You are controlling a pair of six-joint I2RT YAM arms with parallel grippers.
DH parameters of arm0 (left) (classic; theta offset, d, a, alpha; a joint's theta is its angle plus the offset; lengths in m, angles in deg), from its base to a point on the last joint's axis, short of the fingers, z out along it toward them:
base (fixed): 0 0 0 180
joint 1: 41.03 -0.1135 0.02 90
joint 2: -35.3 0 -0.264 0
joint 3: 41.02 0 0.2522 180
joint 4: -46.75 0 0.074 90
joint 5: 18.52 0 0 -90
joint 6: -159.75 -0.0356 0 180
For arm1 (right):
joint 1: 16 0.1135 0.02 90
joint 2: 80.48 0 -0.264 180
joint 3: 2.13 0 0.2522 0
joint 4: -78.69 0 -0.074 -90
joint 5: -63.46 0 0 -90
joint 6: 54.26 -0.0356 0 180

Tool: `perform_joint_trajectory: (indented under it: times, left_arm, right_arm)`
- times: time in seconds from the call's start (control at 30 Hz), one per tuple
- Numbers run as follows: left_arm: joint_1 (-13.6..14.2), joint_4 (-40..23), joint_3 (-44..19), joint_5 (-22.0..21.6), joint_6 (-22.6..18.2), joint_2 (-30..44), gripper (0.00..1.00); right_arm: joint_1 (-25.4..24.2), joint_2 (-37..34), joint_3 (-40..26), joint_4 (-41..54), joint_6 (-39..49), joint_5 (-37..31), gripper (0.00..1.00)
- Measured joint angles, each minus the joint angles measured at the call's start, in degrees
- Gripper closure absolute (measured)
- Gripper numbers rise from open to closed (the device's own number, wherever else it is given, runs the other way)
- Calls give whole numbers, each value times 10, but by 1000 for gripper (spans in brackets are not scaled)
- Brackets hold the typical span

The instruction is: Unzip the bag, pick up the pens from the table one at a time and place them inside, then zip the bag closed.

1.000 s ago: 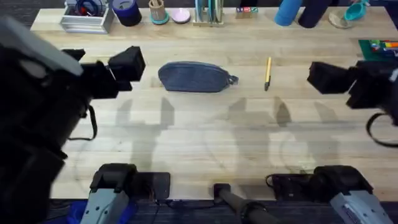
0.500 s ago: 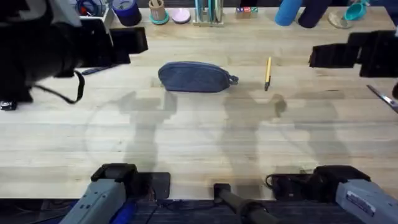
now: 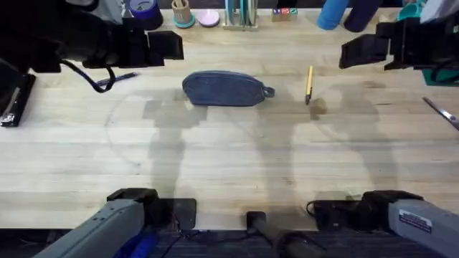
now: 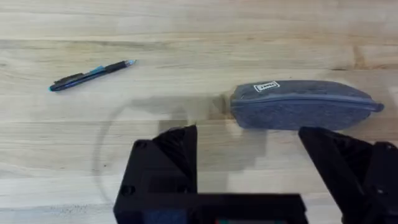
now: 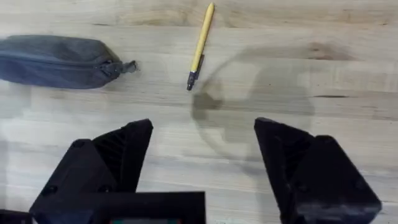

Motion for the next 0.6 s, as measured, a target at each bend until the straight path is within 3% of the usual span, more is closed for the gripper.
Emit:
perform_joint_trajectory:
  times: [0.4, 0.5, 0.6]
  left_arm:
    - [0, 1, 0, 0, -2, 5, 8]
    - [0, 1, 0, 4, -26, 5, 7]
    - [0, 2, 0, 27, -80, 5, 7]
  right_arm:
    - [0, 0, 0, 0, 0, 3, 5]
    - [0, 0, 0, 0, 0, 3, 5]
    - [0, 0, 0, 0, 0, 3, 5]
